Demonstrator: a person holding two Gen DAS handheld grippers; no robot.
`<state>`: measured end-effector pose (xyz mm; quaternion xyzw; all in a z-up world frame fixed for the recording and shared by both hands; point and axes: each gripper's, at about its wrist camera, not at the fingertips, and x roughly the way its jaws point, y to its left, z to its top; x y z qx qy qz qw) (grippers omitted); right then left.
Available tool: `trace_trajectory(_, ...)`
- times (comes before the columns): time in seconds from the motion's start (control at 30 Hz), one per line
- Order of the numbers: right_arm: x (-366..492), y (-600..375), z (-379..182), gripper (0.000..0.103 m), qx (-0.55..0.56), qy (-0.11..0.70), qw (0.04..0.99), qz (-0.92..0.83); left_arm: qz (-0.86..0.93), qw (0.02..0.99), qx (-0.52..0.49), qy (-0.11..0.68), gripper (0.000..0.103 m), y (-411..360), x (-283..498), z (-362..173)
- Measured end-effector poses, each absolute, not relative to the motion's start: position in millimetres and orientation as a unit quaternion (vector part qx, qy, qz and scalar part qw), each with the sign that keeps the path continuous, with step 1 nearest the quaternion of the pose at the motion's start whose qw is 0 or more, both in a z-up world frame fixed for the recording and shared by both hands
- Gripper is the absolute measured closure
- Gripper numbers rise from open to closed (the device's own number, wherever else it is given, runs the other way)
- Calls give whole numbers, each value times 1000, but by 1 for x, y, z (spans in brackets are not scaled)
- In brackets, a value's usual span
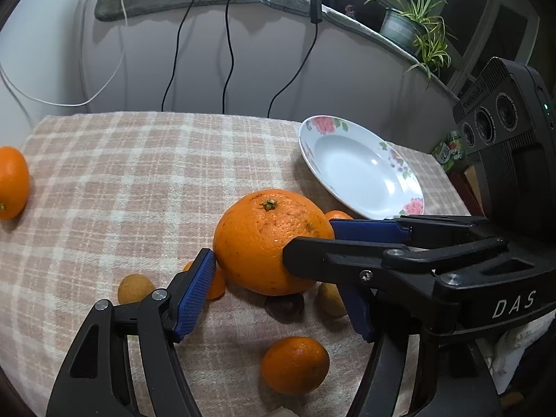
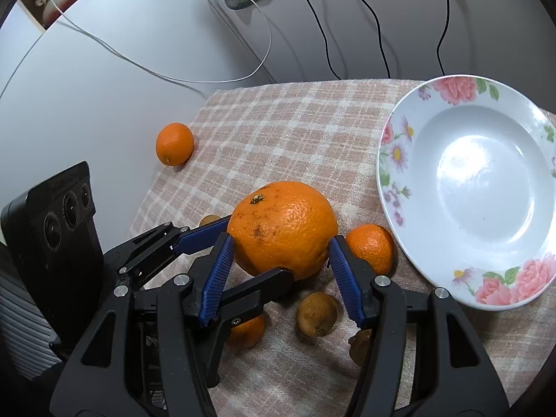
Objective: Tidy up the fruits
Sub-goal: 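Lift the large orange with the right tool and carry it over the plate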
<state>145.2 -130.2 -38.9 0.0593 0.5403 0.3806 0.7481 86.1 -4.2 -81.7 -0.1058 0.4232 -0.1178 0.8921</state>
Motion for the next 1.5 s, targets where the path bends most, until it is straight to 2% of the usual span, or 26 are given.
trace_trajectory(0.17,149,-131,-44,38,73,547,741,383,-116,893,-107,421,35,-4,85,-81)
trace_trajectory(0.83,144,-136,-20,38,74,512,759,395,-109,911,-90,387,37,-15,80,-54)
trace_trajectory(1.5,170,-202,-7,38,98,494,787,357,-151,910,-56,383,37,-78,123,-47)
